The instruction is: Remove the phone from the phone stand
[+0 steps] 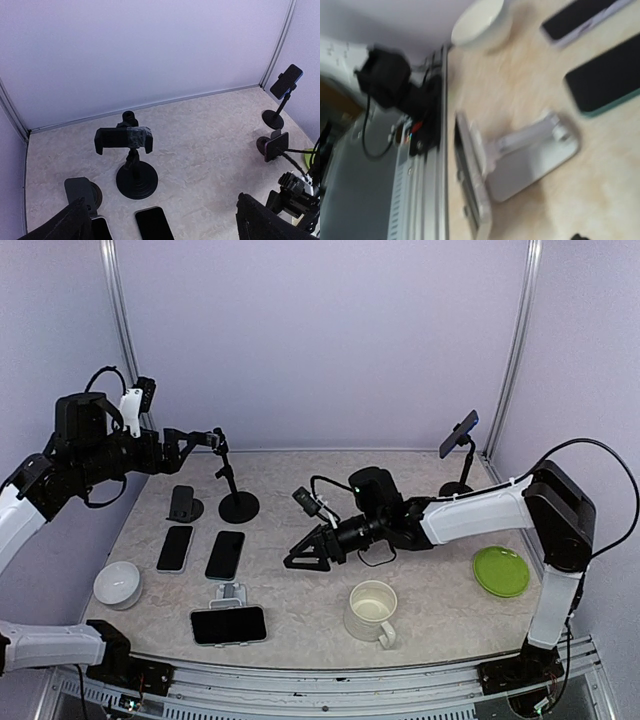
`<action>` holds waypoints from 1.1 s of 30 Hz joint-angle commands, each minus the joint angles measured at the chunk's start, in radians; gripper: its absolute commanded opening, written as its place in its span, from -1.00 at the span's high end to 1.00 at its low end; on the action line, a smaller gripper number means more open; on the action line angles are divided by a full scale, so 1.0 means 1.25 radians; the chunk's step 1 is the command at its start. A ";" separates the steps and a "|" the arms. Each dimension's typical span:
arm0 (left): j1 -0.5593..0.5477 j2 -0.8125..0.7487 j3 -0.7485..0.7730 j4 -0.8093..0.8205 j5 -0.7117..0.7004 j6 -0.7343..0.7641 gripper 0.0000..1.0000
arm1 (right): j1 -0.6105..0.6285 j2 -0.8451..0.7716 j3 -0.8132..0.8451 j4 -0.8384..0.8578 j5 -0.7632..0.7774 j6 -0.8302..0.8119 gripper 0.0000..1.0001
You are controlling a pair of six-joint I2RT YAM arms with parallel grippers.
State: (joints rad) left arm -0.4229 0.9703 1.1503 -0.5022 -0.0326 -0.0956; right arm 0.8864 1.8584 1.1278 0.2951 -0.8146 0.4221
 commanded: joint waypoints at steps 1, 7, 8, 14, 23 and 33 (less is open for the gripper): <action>-0.065 -0.017 -0.034 0.000 0.000 0.017 -0.98 | 0.044 0.059 0.084 -0.114 -0.040 -0.042 -0.52; -0.154 -0.007 -0.034 0.005 -0.051 0.021 -0.98 | 0.089 0.142 0.157 -0.169 -0.068 -0.051 -0.40; -0.164 -0.008 -0.034 0.010 -0.048 0.020 -0.98 | 0.095 0.153 0.166 -0.174 -0.070 -0.052 -0.38; -0.194 -0.016 -0.051 0.052 -0.055 0.025 -0.98 | 0.115 0.216 0.227 -0.202 -0.091 -0.044 -0.23; -0.213 0.005 -0.061 0.076 -0.041 0.029 -0.98 | 0.139 0.281 0.249 -0.182 -0.125 -0.022 -0.07; -0.220 0.017 -0.071 0.095 -0.043 0.027 -0.98 | 0.143 0.324 0.271 -0.158 -0.147 0.003 0.22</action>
State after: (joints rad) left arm -0.6899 0.9859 1.0775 -0.4252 -0.0868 -0.0692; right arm 1.0557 2.2345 1.4311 0.0738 -0.9680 0.4114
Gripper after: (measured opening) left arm 0.988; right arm 0.416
